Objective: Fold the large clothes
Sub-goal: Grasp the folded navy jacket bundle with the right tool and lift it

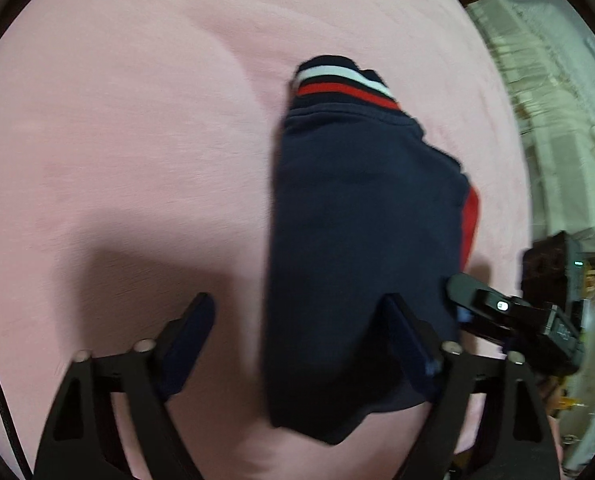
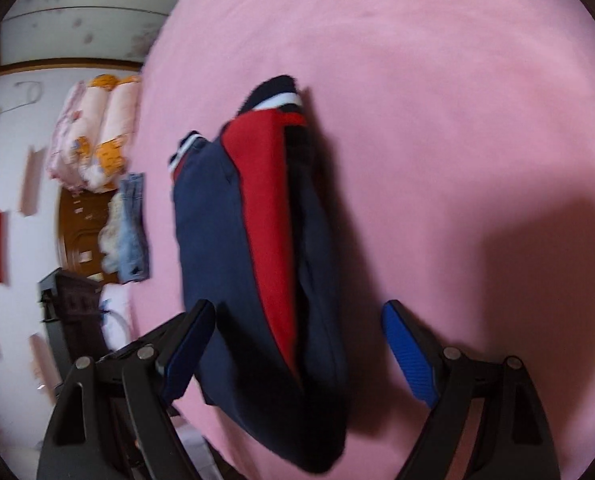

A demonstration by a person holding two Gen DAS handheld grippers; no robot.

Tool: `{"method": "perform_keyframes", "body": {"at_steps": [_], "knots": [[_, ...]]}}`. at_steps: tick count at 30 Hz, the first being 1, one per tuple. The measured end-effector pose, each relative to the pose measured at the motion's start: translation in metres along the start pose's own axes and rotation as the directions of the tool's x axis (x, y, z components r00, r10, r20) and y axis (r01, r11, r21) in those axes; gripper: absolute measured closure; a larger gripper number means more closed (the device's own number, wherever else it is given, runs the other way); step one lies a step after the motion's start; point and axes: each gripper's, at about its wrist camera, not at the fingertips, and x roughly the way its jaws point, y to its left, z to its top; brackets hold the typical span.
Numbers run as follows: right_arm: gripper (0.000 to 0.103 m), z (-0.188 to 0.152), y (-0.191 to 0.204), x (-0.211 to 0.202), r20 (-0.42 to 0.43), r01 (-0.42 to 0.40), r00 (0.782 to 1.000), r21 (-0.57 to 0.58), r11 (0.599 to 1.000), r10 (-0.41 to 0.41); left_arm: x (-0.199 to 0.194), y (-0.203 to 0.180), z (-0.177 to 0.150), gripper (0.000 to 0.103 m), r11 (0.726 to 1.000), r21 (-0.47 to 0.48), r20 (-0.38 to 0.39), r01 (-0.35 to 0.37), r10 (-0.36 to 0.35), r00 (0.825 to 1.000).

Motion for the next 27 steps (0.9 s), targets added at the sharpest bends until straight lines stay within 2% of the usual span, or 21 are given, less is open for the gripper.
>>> {"method": "perform_keyframes", "body": {"at_steps": [1,2,3,6,10,14,17,22,25,27], "knots": [[0.026,0.004,-0.001,0.003,-0.007,-0.033,0.999,-0.002,0.999,0.033,0.003,0.000,0.001,0.035,1.000,-0.002,0.006,0.031,-0.031,1.000],[0.045,0.007,-0.001,0.006,-0.013,-0.063,0.998,-0.003,0.998,0.063,0.004,-0.001,0.002,0.043,0.998,-0.003,0.012,0.055,-0.055,0.998],[0.053,0.009,-0.001,0.009,-0.017,-0.092,0.996,-0.004,0.996,0.092,0.005,-0.003,0.003,0.044,0.999,-0.003,0.019,0.052,-0.052,0.998],[0.056,0.015,-0.001,0.019,-0.037,-0.123,0.992,0.001,0.992,0.123,0.007,-0.008,0.001,0.047,1.000,0.005,0.031,0.024,-0.024,0.999],[0.068,0.011,0.000,0.016,-0.022,-0.153,0.988,-0.013,0.988,0.153,0.007,-0.016,-0.005,0.057,0.999,0.034,0.027,0.010,-0.011,1.000],[0.071,0.006,0.016,0.010,0.008,-0.108,0.994,-0.065,0.992,0.109,-0.004,-0.025,0.001,0.065,0.998,0.066,0.027,-0.013,0.011,1.000],[0.072,0.003,0.031,0.003,0.035,-0.084,0.996,-0.083,0.993,0.087,-0.018,-0.031,0.009,0.067,0.997,0.075,0.039,-0.017,0.014,0.999],[0.073,-0.006,0.060,-0.009,0.078,-0.098,0.991,-0.101,0.990,0.106,-0.065,-0.027,0.012,0.068,0.994,0.104,0.089,-0.009,0.000,0.996],[0.073,-0.013,0.089,-0.008,0.092,-0.104,0.989,-0.122,0.987,0.116,-0.099,-0.013,0.017,0.069,0.993,0.115,0.107,-0.020,0.007,0.994],[0.073,-0.017,0.113,-0.001,0.100,-0.099,0.988,-0.150,0.984,0.115,-0.122,0.000,0.020,0.075,0.990,0.135,0.129,-0.049,0.032,0.991]]}}
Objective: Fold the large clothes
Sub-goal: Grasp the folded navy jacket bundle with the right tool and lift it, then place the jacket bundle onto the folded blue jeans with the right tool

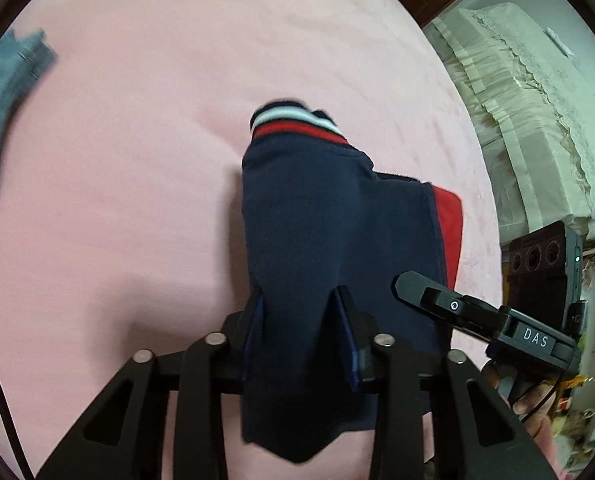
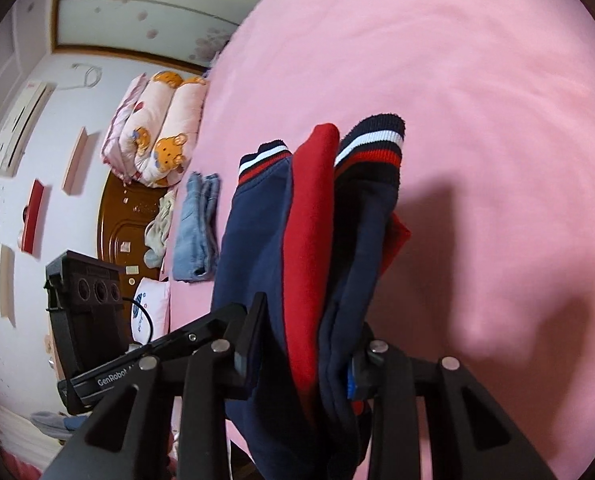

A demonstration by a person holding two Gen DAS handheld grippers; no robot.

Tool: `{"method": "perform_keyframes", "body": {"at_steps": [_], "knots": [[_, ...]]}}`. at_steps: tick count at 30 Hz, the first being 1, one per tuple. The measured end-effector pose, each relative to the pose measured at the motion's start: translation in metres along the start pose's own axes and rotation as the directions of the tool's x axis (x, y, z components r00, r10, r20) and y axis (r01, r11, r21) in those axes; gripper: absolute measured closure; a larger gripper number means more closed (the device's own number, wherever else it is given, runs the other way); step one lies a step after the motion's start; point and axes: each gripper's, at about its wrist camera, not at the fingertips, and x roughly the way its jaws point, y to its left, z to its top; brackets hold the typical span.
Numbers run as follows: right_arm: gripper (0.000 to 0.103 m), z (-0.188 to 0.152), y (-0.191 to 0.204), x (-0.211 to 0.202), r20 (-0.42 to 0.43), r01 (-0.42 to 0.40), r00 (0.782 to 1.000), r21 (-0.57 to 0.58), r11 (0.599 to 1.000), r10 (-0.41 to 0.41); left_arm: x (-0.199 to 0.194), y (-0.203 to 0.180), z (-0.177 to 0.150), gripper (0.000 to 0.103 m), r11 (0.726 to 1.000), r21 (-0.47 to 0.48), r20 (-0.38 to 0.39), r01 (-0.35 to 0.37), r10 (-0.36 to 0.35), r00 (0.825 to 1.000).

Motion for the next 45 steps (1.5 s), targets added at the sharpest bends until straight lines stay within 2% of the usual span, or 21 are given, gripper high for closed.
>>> {"method": "perform_keyframes", "body": {"at_steps": [2,3,5,7,9,11,14,21,25,28,29,30,32,33,35,36,37,39,41,43,45], "knots": [[0.074,-0.002,0.025,0.013,0.010,0.004,1.000,-0.024,1.000,-0.004,-0.027,0.024,0.006,0.083,1.000,0.010,0.021,0.004,-0.005,1.000],[0.074,-0.004,0.039,0.021,0.016,0.003,1.000,-0.037,0.999,-0.003,-0.041,0.039,0.009,0.088,0.999,-0.002,0.029,0.049,-0.049,0.998],[0.075,-0.008,0.071,0.045,0.029,-0.017,0.999,-0.063,0.998,0.019,-0.065,0.072,0.020,0.089,0.992,-0.029,0.032,0.122,-0.121,0.992],[0.077,-0.011,0.105,0.076,0.039,0.029,0.999,-0.122,0.992,-0.024,-0.086,0.099,0.028,0.089,0.996,-0.019,0.053,0.083,-0.082,0.995],[0.077,-0.014,0.133,0.110,0.065,0.046,0.997,-0.113,0.993,-0.039,-0.111,0.132,0.035,0.089,0.998,-0.016,0.073,0.059,-0.058,0.996],[0.078,-0.014,0.156,0.134,0.060,0.014,0.998,-0.099,0.995,-0.008,-0.138,0.170,0.038,0.089,0.997,-0.032,0.085,0.065,-0.062,0.994],[0.078,-0.016,0.205,0.160,0.080,-0.036,0.996,-0.121,0.992,0.046,-0.174,0.234,0.040,0.089,0.998,-0.061,0.086,-0.013,0.018,0.996],[0.078,0.006,0.336,0.226,0.071,-0.158,0.981,-0.242,0.957,0.180,-0.244,0.360,0.033,0.088,0.970,-0.233,0.173,-0.065,0.107,0.979],[0.078,0.031,0.385,0.283,0.059,-0.287,0.950,-0.227,0.931,0.307,-0.261,0.409,0.042,0.085,0.951,-0.294,0.189,-0.097,0.157,0.969],[0.078,0.051,0.381,0.341,0.072,-0.407,0.903,-0.169,0.898,0.423,-0.268,0.433,0.045,0.083,0.942,-0.324,0.215,-0.085,0.160,0.963],[0.078,0.056,0.373,0.366,0.069,-0.412,0.902,-0.161,0.897,0.426,-0.267,0.440,0.046,0.082,0.940,-0.331,0.219,-0.078,0.157,0.963],[0.078,0.060,0.370,0.385,0.058,-0.400,0.910,-0.143,0.905,0.411,-0.265,0.446,0.048,0.082,0.939,-0.336,0.219,-0.070,0.150,0.964],[0.078,0.063,0.346,0.425,0.011,-0.301,0.953,-0.083,0.950,0.303,-0.261,0.459,0.050,0.079,0.940,-0.334,0.209,-0.064,0.140,0.968],[0.077,0.062,0.334,0.444,-0.011,-0.178,0.984,-0.065,0.982,0.178,-0.257,0.464,0.051,0.076,0.945,-0.323,0.202,-0.053,0.124,0.972],[0.071,0.060,0.318,0.462,-0.025,-0.002,1.000,-0.059,0.998,0.001,-0.243,0.461,0.058,0.074,0.946,-0.317,0.151,-0.070,0.123,0.981],[0.070,0.060,0.309,0.464,-0.037,0.040,0.998,-0.060,0.997,-0.043,-0.241,0.458,0.059,0.074,0.945,-0.318,0.136,-0.082,0.131,0.982],[0.068,0.060,0.301,0.462,-0.037,0.038,0.998,-0.059,0.997,-0.041,-0.238,0.456,0.060,0.073,0.945,-0.313,0.125,-0.094,0.139,0.982],[0.061,0.063,0.297,0.451,-0.041,0.029,0.999,-0.063,0.998,-0.032,-0.233,0.455,0.058,0.061,0.949,-0.293,0.112,-0.115,0.154,0.982],[0.057,0.064,0.300,0.437,-0.033,0.094,0.995,-0.104,0.990,-0.098,-0.226,0.443,0.057,0.051,0.950,-0.278,0.110,-0.146,0.182,0.977],[0.056,0.064,0.304,0.417,-0.014,0.144,0.989,-0.166,0.975,-0.149,-0.224,0.431,0.049,0.050,0.951,-0.265,0.132,-0.158,0.199,0.971],[0.046,0.058,0.303,0.397,0.020,0.219,0.975,-0.210,0.953,-0.219,-0.218,0.416,0.036,0.045,0.949,-0.267,0.142,-0.169,0.212,0.967]]}}
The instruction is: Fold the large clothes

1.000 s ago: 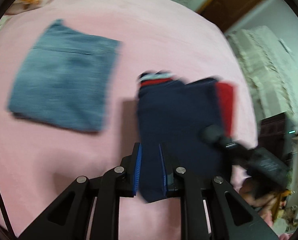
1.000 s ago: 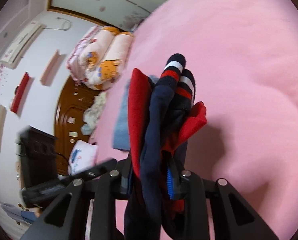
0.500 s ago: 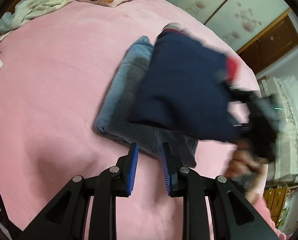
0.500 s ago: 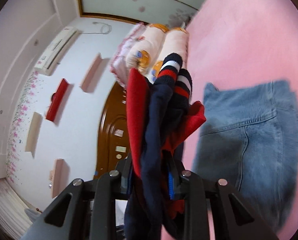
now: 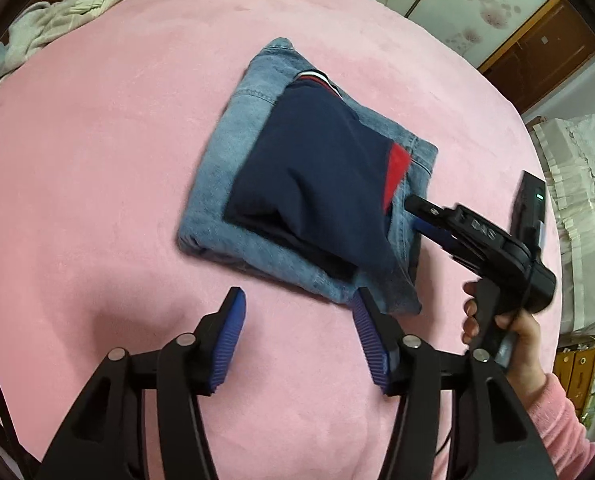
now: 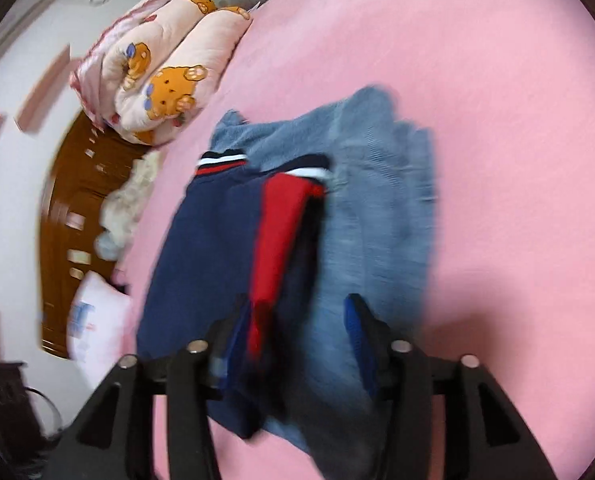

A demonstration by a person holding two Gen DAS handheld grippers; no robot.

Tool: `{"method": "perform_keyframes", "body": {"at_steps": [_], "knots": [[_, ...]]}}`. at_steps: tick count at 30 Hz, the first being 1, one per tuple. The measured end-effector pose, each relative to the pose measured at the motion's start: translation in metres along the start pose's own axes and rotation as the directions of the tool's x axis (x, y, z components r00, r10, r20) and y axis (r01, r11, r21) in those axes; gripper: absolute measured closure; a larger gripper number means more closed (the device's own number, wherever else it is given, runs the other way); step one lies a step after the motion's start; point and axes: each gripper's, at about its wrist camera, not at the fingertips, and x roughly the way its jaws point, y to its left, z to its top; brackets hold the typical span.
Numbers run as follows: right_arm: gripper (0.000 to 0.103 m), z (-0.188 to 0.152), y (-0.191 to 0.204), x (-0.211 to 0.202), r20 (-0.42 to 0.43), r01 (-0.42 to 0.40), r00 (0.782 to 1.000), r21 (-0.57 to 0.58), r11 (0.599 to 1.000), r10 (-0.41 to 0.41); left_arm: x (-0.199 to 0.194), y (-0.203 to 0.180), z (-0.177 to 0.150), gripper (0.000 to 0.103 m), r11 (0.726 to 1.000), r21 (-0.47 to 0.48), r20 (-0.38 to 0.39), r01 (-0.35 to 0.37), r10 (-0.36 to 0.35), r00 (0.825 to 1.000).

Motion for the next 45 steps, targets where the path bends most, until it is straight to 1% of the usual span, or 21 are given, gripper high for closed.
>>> {"method": "perform_keyframes", "body": {"at_steps": [2,4,7,10,12,15,19,22,23,24,26,27,28,30,33,34,35,36,39,42,45], "knots": [[0.032,-0.015,-0.008,-0.019,0.028,0.071,0.997,-0.047,0.996,-0.070,0.002,-0.007,-0.017,0.041,1.000,-0.015,0.012,-0.018,0.019,1.000],[0.028,-0.037,-0.017,-0.038,0.068,0.157,0.986,-0.080,0.984,-0.151,0.005,-0.019,-0.039,0.041,0.999,-0.031,0.012,-0.029,0.030,0.999],[0.027,-0.088,-0.046,-0.071,0.078,0.237,0.970,-0.080,0.968,-0.231,0.006,-0.041,-0.083,0.041,0.997,-0.060,0.003,-0.046,0.046,0.999],[0.027,-0.155,-0.089,-0.114,0.036,0.241,0.970,-0.028,0.970,-0.240,0.000,-0.065,-0.146,0.041,0.990,-0.075,0.015,-0.116,0.118,0.993],[0.027,-0.208,-0.125,-0.158,0.021,0.270,0.963,-0.004,0.963,-0.270,-0.005,-0.083,-0.199,0.041,0.986,-0.071,-0.007,-0.153,0.153,0.988],[0.027,-0.277,-0.165,-0.227,0.032,0.330,0.943,0.021,0.944,-0.330,-0.013,-0.116,-0.270,0.041,0.991,0.006,-0.066,-0.131,0.131,0.989],[0.027,-0.368,-0.209,-0.326,-0.011,0.430,0.902,0.116,0.895,-0.432,-0.027,-0.170,-0.351,0.041,0.984,0.134,-0.091,-0.114,0.127,0.988],[0.027,-0.422,-0.221,-0.394,-0.010,0.472,0.878,0.199,0.859,-0.479,-0.042,-0.218,-0.398,0.041,0.970,0.224,-0.122,-0.098,0.128,0.984],[0.027,-0.437,-0.220,-0.415,0.009,0.492,0.863,0.204,0.846,-0.505,-0.048,-0.231,-0.407,0.041,0.965,0.246,-0.124,-0.094,0.127,0.984],[0.027,-0.453,-0.217,-0.439,0.037,0.524,0.841,0.197,0.829,-0.540,-0.058,-0.249,-0.420,0.041,0.958,0.274,-0.120,-0.089,0.126,0.985],[0.027,-0.469,-0.209,-0.468,0.053,0.563,0.815,0.167,0.809,-0.578,-0.079,-0.274,-0.436,0.040,0.949,0.303,-0.099,-0.088,0.123,0.987],[0.027,-0.474,-0.205,-0.486,0.063,0.563,0.814,0.157,0.811,-0.577,-0.095,-0.288,-0.444,0.036,0.944,0.317,-0.072,-0.089,0.117,0.990],[0.027,-0.476,-0.203,-0.499,0.069,0.551,0.821,0.160,0.819,-0.566,-0.105,-0.296,-0.444,0.032,0.941,0.321,-0.043,-0.105,0.126,0.991],[0.027,-0.473,-0.194,-0.525,0.073,0.509,0.846,0.178,0.842,-0.527,-0.129,-0.315,-0.452,0.017,0.932,0.311,0.029,-0.185,0.185,0.982],[0.027,-0.464,-0.174,-0.547,0.052,0.444,0.888,0.169,0.880,-0.458,-0.169,-0.340,-0.455,0.016,0.933,0.324,0.089,-0.155,0.133,0.987],[0.026,-0.462,-0.166,-0.555,0.046,0.426,0.898,0.164,0.890,-0.438,-0.181,-0.347,-0.457,0.016,0.928,0.338,0.107,-0.154,0.125,0.986],[0.026,-0.461,-0.158,-0.561,0.050,0.423,0.899,0.158,0.892,-0.435,-0.189,-0.352,-0.457,0.016,0.927,0.342,0.117,-0.154,0.121,0.986],[0.026,-0.460,-0.150,-0.568,0.058,0.432,0.894,0.151,0.889,-0.445,-0.198,-0.355,-0.457,0.015,0.929,0.342,0.122,-0.143,0.107,0.987],[0.025,-0.457,-0.120,-0.577,0.130,0.492,0.856,0.097,0.865,-0.501,-0.216,-0.359,-0.459,0.014,0.932,0.344,0.138,-0.110,0.066,0.988],[0.021,-0.456,-0.105,-0.580,0.192,0.488,0.849,0.068,0.870,-0.491,-0.221,-0.359,-0.456,0.012,0.922,0.357,0.164,-0.152,0.099,0.982],[0.018,-0.458,-0.097,-0.576,0.196,0.505,0.842,0.041,0.862,-0.503,-0.225,-0.359,-0.462,0.012,0.924,0.349,0.152,-0.154,0.107,0.983]]}}
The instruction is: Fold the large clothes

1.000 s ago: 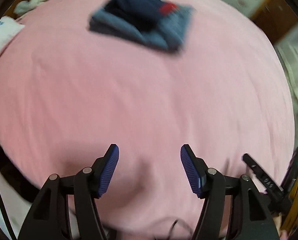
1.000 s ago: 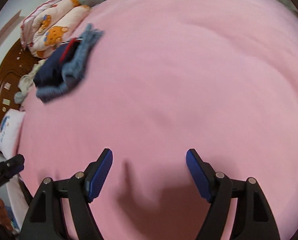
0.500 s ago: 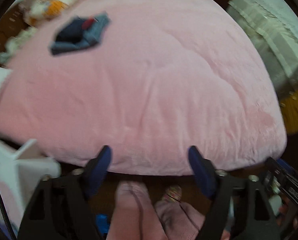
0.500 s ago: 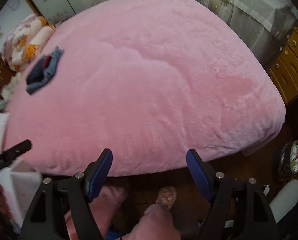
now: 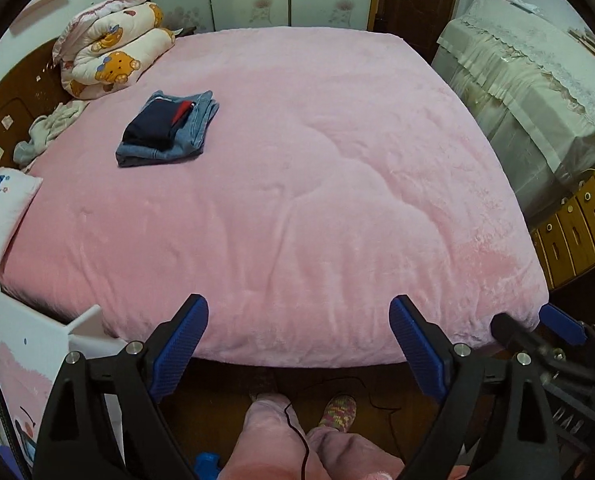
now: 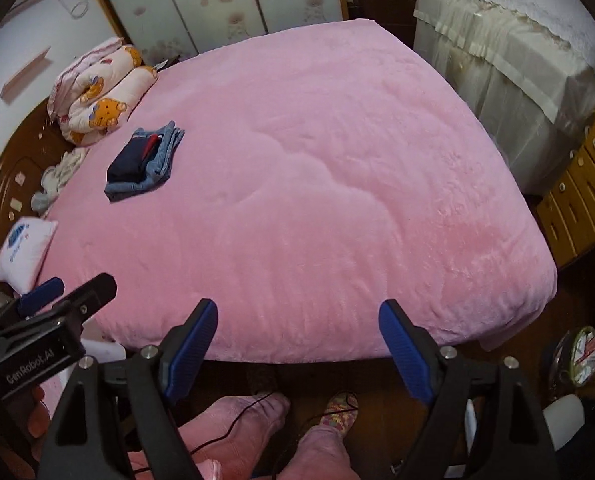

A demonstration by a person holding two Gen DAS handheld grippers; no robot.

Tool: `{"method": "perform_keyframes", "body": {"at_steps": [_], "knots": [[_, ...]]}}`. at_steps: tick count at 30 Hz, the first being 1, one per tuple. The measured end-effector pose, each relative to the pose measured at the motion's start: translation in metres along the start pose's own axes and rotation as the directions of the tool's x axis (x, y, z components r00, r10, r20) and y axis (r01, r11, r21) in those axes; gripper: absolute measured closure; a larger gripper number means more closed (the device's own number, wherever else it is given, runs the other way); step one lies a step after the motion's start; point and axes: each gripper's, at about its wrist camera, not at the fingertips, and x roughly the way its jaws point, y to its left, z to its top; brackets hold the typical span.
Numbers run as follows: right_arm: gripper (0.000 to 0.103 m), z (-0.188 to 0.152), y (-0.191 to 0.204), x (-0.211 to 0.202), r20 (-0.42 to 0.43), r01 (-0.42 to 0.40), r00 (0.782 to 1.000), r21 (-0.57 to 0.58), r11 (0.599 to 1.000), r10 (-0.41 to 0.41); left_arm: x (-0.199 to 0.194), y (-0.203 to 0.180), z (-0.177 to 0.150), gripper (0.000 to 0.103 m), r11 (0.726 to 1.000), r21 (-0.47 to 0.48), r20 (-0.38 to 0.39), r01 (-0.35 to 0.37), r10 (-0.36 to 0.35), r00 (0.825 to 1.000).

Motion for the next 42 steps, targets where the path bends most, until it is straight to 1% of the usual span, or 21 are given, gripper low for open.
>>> {"method": "perform_keyframes", "body": {"at_steps": [3,5,7,9,11,14,19,23,36,42], "knots": [[0.012,-0.005,0.011,-0.003,-0.003,0.006,1.000,-0.046,0.999,-0.006,0.002,0.001,-0.006,0.010,1.000,0.002,-0.012,-0.007,0.007,1.000],[0.004,-0.006,0.014,-0.007,0.011,0.014,1.000,-0.057,0.998,-0.014,0.002,0.004,-0.010,0.009,1.000,-0.007,-0.016,-0.018,0.018,1.000],[0.000,-0.009,0.015,-0.012,0.029,0.031,0.999,-0.056,0.998,-0.030,-0.003,0.007,-0.012,0.008,1.000,-0.023,-0.005,-0.021,0.021,1.000],[0.000,-0.009,0.012,-0.016,0.045,0.039,0.998,-0.046,0.998,-0.037,-0.006,0.008,-0.013,0.001,0.999,-0.031,0.009,-0.025,0.025,1.000],[0.000,-0.008,0.009,-0.021,0.063,0.031,0.998,-0.032,0.999,-0.029,-0.008,0.006,-0.014,0.001,0.999,-0.032,0.024,-0.026,0.027,0.999],[0.000,-0.008,0.009,-0.022,0.065,0.012,0.998,-0.035,0.999,-0.010,-0.012,0.001,-0.014,0.001,0.999,-0.018,0.046,-0.034,0.035,0.998],[0.000,-0.008,0.010,-0.023,0.070,-0.005,0.998,-0.056,0.998,0.009,-0.012,-0.004,-0.015,0.001,1.000,-0.012,0.048,-0.025,0.025,0.999],[0.000,-0.008,0.009,-0.023,0.070,-0.005,0.998,-0.057,0.998,0.009,-0.010,-0.004,-0.015,0.001,1.000,-0.019,0.039,-0.005,0.006,0.999],[0.000,-0.001,0.003,-0.026,0.091,-0.007,0.996,-0.065,0.998,0.013,-0.013,-0.007,-0.012,0.001,1.000,0.008,0.070,-0.022,0.021,0.997],[0.000,-0.001,0.001,-0.027,0.098,-0.002,0.995,-0.048,0.999,0.007,-0.016,-0.012,-0.011,0.001,1.000,0.022,0.082,-0.023,0.021,0.996]]}}
